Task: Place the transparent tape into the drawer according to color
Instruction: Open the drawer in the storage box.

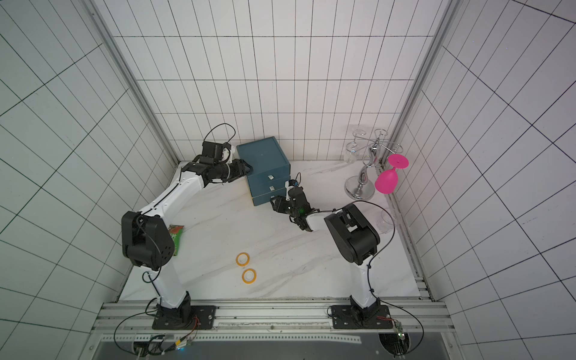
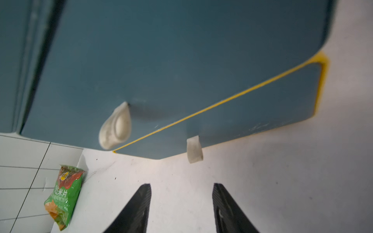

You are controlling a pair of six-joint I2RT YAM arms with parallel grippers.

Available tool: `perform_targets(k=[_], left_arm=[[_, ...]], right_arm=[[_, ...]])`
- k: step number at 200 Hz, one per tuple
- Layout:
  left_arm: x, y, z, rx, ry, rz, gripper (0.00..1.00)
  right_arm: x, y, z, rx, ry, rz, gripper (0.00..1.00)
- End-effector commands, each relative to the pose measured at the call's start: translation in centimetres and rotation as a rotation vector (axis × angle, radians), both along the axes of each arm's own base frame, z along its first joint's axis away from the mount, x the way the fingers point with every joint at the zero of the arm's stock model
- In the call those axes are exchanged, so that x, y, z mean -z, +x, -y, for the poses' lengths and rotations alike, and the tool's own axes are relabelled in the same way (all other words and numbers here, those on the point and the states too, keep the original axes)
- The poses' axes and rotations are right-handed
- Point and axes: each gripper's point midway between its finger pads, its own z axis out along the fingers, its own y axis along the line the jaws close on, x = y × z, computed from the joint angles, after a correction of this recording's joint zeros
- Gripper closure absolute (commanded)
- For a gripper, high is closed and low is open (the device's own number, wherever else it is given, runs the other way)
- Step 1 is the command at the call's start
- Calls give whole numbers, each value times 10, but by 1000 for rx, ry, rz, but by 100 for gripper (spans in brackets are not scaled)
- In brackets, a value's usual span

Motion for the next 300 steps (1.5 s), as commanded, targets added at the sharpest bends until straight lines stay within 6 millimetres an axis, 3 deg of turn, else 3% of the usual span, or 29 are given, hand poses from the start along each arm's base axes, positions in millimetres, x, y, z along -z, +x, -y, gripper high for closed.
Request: perform_targets(k=[1, 243, 276, 300], left_arm=[[23, -8, -5, 8, 37, -72, 39], [27, -6, -10, 3, 39, -80, 40], [27, -6, -10, 3, 39, -82, 40], [26, -6, -11, 3, 39, -80, 40]], right_arm=[[9, 0, -2, -5, 71, -53, 47], [1, 38, -16, 55, 240, 24, 55], [8, 42, -19, 56, 243, 5, 61], [10, 43, -18, 66, 243, 0, 75]])
